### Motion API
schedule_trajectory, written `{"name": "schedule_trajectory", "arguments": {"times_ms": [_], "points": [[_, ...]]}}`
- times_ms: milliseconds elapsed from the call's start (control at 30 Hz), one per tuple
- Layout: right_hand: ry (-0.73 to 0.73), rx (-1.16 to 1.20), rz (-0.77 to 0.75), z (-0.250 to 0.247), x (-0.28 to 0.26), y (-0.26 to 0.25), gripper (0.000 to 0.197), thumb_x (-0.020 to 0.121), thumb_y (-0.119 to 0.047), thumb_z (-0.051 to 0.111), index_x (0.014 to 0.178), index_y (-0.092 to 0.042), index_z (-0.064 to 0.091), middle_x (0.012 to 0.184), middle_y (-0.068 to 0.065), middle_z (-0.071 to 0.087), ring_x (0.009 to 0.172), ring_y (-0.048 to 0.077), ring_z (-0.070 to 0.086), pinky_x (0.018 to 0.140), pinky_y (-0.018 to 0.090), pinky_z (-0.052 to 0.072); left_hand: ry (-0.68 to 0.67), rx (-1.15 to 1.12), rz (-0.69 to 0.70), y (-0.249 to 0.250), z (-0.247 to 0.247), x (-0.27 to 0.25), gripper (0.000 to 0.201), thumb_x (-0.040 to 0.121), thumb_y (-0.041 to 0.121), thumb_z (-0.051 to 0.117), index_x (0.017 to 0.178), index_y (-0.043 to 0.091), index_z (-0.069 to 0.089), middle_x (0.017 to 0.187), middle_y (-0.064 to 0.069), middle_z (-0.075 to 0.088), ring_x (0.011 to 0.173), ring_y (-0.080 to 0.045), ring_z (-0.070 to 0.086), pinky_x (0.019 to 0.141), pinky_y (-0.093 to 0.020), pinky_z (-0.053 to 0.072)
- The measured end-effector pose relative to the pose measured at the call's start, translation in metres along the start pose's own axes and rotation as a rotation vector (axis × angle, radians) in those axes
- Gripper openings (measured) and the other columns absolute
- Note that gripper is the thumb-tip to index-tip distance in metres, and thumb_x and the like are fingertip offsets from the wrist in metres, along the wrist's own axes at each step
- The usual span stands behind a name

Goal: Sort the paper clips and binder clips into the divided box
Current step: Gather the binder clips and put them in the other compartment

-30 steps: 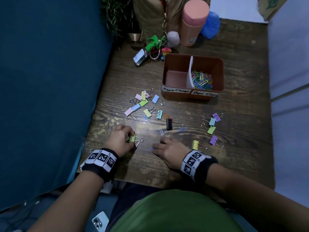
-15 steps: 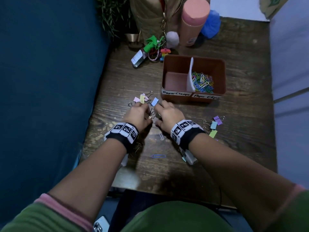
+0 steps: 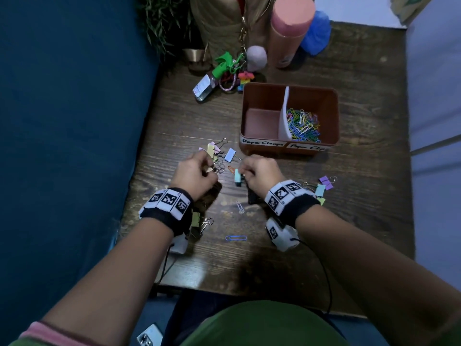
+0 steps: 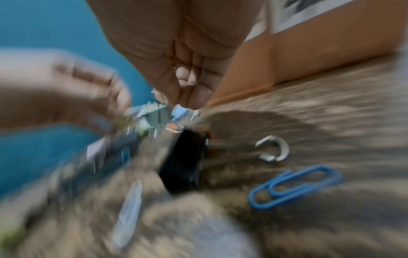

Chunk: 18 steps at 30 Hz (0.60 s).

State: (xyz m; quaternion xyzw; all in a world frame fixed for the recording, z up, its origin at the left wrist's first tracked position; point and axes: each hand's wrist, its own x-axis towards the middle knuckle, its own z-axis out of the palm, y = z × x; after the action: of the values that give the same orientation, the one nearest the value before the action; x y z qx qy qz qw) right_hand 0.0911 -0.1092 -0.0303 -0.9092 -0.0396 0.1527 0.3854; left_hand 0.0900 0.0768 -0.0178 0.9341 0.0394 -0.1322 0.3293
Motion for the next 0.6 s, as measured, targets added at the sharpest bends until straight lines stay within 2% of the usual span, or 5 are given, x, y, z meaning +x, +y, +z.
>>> {"name": "schedule_trajectory", "arguments": {"times_ms": [167,267,367,500,600], "points": [[0.072,-0.015,-0.068,-0.01,-0.012,0.009,0.019,0.069,0.001,0.053,0.066,-0.016,0.06,0.074,0.001,0.056,0.065,0.02,0.054,0.066,0.035,0.05,0.081,-0.023,-0.032,-0.01,-0.016,0.006,0.017,0.072,0.012,0.068,0.088,0.015,0.062,0.089,-0.008,0.064,0.077,-0.026,0.062,0.077,-0.029,0.052],[0.016,-0.14,-0.04,-0.005,-0.011,0.0,0.008,0.071,-0.015,0.054,0.078,-0.019,0.055,0.089,0.003,0.054,0.075,0.029,0.057,0.066,0.038,0.051,0.075,0.01,-0.069,-0.019,-0.018,0.009,0.018,0.074,0.014,0.068,0.09,0.019,0.061,0.092,-0.004,0.061,0.083,-0.023,0.061,0.081,-0.026,0.048],[-0.108,-0.372,0.016,0.0,-0.006,-0.007,0.021,0.078,-0.025,0.06,0.097,-0.022,0.053,0.106,0.005,0.051,0.088,0.032,0.058,0.069,0.035,0.045,0.051,0.091,-0.07,-0.023,-0.017,0.006,0.017,0.078,0.018,0.068,0.094,0.021,0.061,0.098,-0.004,0.059,0.089,-0.024,0.059,0.081,-0.027,0.046],[-0.165,-0.371,0.017,0.001,-0.001,-0.009,0.013,0.08,-0.009,0.054,0.089,-0.017,0.057,0.096,0.009,0.059,0.087,0.035,0.059,0.065,0.032,0.041,0.066,0.187,0.112,-0.019,-0.009,-0.004,0.013,0.08,0.018,0.068,0.093,0.017,0.065,0.101,-0.009,0.058,0.094,-0.03,0.058,0.078,-0.036,0.051],[-0.143,-0.338,-0.022,-0.003,-0.005,-0.008,0.021,0.08,-0.009,0.053,0.097,-0.018,0.058,0.103,0.009,0.059,0.09,0.035,0.058,0.067,0.035,0.044,-0.154,0.296,0.253,-0.015,0.003,-0.009,0.016,0.083,0.017,0.064,0.098,0.021,0.068,0.101,-0.005,0.062,0.086,-0.03,0.063,0.075,-0.039,0.054]]}}
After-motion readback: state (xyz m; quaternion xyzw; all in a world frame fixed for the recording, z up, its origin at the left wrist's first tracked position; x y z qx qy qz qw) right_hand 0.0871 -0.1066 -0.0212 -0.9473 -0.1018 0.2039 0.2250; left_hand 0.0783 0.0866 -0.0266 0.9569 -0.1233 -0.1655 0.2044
